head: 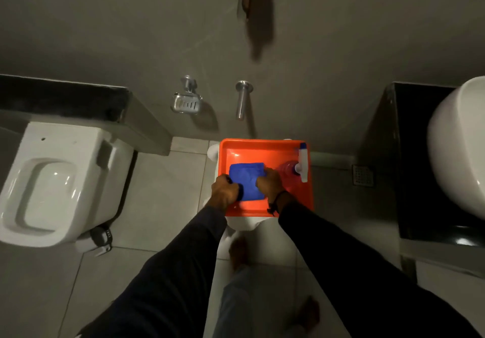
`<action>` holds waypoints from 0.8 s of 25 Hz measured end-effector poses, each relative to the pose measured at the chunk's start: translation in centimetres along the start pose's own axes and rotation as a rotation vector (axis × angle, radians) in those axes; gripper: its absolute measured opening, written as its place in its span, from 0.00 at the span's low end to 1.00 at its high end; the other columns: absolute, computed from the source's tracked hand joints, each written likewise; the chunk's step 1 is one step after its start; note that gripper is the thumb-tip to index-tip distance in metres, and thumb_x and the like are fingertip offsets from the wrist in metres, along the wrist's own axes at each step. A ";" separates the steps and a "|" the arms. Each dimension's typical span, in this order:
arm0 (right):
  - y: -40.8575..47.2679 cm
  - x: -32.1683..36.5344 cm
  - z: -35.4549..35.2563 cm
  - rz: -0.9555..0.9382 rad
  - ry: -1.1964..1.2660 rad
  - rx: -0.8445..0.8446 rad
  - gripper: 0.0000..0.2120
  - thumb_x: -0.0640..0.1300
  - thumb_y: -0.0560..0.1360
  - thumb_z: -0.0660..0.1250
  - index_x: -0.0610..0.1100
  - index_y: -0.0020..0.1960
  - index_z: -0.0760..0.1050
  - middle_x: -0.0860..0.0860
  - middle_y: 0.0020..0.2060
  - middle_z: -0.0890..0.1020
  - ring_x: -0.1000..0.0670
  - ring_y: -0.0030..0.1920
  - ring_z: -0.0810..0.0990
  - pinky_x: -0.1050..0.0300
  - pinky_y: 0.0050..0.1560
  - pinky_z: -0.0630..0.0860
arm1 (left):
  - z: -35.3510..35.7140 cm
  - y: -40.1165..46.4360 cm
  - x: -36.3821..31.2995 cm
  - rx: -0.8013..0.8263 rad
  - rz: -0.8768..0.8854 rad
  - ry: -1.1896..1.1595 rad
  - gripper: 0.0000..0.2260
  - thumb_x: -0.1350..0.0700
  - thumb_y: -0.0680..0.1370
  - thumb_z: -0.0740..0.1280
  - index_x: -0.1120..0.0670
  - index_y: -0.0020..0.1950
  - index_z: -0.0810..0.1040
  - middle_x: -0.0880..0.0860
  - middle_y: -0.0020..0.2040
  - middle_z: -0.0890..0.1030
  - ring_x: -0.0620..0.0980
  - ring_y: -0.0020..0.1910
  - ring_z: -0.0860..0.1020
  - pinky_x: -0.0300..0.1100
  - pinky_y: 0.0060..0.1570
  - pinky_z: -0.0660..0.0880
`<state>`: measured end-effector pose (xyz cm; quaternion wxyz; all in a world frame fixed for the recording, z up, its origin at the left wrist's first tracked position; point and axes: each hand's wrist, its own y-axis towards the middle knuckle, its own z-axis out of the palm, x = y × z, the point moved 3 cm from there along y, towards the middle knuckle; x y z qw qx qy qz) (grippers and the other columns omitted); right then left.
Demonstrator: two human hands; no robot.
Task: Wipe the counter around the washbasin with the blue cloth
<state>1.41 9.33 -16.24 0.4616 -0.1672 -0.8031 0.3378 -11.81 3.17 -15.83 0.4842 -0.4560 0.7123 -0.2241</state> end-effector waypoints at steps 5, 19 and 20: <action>2.0 -0.5 1.5 0.122 -0.015 0.034 0.16 0.33 0.74 0.60 0.34 0.61 0.74 0.43 0.50 0.75 0.47 0.52 0.73 0.52 0.53 0.71 | 1.5 2.0 0.2 0.138 -0.003 0.093 0.22 0.60 0.76 0.63 0.60 0.70 0.72 0.61 0.69 0.76 0.62 0.67 0.75 0.48 0.64 0.73; -6.1 4.4 -1.8 0.028 -0.077 0.153 0.27 0.47 0.83 0.57 0.36 0.78 0.58 0.39 0.76 0.66 0.42 0.74 0.68 0.48 0.75 0.63 | -4.0 -6.5 -3.2 -0.019 0.136 0.147 0.24 0.60 0.80 0.61 0.59 0.76 0.66 0.62 0.75 0.71 0.62 0.73 0.71 0.52 0.73 0.69; -7.4 5.2 -2.2 -0.010 -0.060 0.153 0.26 0.48 0.84 0.56 0.36 0.77 0.59 0.39 0.76 0.66 0.40 0.76 0.66 0.48 0.76 0.62 | -4.7 -7.7 -3.6 -0.077 0.170 0.137 0.25 0.59 0.80 0.62 0.59 0.78 0.64 0.61 0.76 0.69 0.61 0.74 0.70 0.52 0.74 0.68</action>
